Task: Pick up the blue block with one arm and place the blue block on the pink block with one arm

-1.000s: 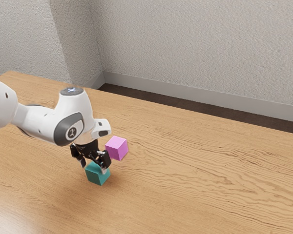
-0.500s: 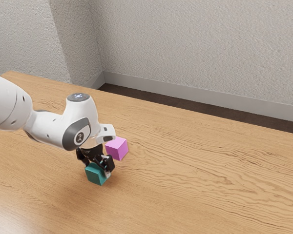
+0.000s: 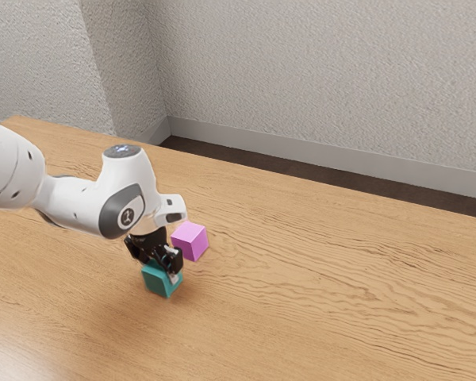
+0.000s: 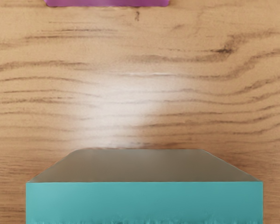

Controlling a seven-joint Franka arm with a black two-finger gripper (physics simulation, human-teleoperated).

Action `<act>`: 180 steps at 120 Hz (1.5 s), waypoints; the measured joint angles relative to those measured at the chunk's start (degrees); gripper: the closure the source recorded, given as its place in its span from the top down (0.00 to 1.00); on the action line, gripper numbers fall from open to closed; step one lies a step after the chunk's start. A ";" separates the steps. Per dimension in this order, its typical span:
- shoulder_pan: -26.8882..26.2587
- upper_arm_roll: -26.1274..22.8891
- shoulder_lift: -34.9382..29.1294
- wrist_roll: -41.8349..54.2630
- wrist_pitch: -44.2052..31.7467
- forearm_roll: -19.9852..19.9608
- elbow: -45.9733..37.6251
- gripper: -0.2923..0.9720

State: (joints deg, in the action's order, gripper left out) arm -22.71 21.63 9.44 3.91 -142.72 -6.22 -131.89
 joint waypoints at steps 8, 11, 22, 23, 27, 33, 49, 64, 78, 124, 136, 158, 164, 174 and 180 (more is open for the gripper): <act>0.10 0.19 -0.23 -0.06 1.98 1.18 5.62 0.51; 0.14 0.22 0.00 -0.08 2.86 1.60 7.76 0.51; 1.46 0.31 1.42 -0.08 5.35 2.91 12.34 0.51; 1.66 0.31 1.59 -0.07 5.52 3.00 12.62 0.51; 2.44 0.33 2.84 0.04 6.17 3.28 14.44 0.51; 3.07 0.29 5.30 0.23 7.12 3.46 17.29 0.51; 3.48 0.26 8.39 0.78 8.79 3.67 21.26 0.51; 3.51 0.04 8.81 1.22 9.52 3.09 22.07 0.51; 3.45 0.00 6.40 1.35 9.78 1.08 19.89 0.51; 2.41 -1.72 6.85 0.65 9.55 -0.61 19.68 0.51; 2.44 -1.85 7.03 0.49 9.51 -0.59 20.16 0.51; 2.71 -1.80 7.92 0.41 9.50 -0.49 21.45 0.51; 3.07 -1.73 8.07 0.41 9.56 -0.44 21.80 0.51; 3.55 -1.69 8.76 0.46 9.70 -0.39 22.86 0.51; 3.76 -1.68 9.27 0.51 9.78 -0.41 23.53 0.51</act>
State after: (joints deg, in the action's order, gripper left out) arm -18.95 19.95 18.71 4.43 -132.94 -6.63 -108.36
